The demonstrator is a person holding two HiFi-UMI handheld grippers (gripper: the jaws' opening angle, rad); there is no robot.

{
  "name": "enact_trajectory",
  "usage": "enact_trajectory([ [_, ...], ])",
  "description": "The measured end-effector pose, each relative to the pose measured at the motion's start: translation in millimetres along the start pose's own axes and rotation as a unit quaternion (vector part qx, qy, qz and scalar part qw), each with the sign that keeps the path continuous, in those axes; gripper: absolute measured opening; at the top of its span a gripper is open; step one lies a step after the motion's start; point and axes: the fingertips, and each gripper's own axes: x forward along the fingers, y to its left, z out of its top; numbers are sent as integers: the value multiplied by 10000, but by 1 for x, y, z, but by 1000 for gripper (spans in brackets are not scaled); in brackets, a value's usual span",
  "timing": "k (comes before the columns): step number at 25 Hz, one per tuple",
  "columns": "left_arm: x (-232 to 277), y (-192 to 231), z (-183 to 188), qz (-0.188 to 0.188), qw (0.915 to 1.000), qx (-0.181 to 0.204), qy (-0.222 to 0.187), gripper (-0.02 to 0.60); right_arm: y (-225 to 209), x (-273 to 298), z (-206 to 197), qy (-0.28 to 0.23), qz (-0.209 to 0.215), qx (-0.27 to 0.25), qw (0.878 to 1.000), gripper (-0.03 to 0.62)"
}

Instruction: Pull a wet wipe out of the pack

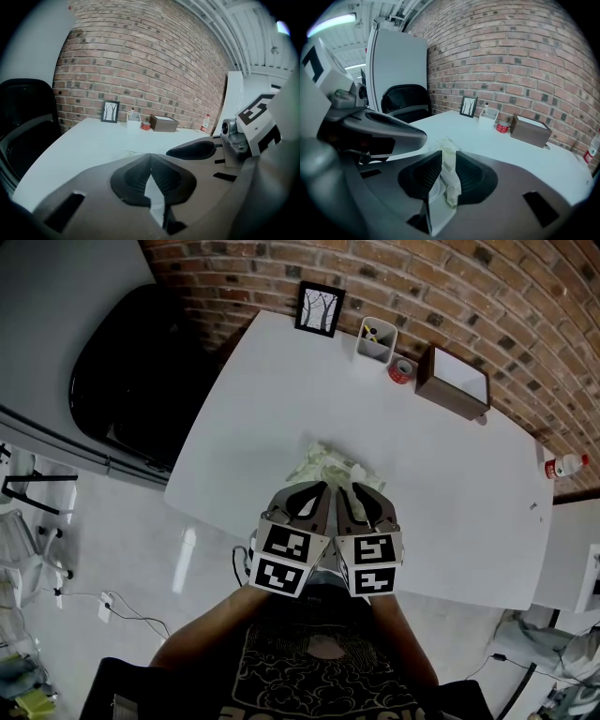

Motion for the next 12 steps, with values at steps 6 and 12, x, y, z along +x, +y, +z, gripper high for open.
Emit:
enact_trajectory([
  [6,3,3,-3,21,10000,-40,49,11,-4,8,-5,130,-32,-50,9999,87],
  [12,6,5,-4,40,9999,-99,60,11,-9,14,-13,246,-91,-59,9996,86],
])
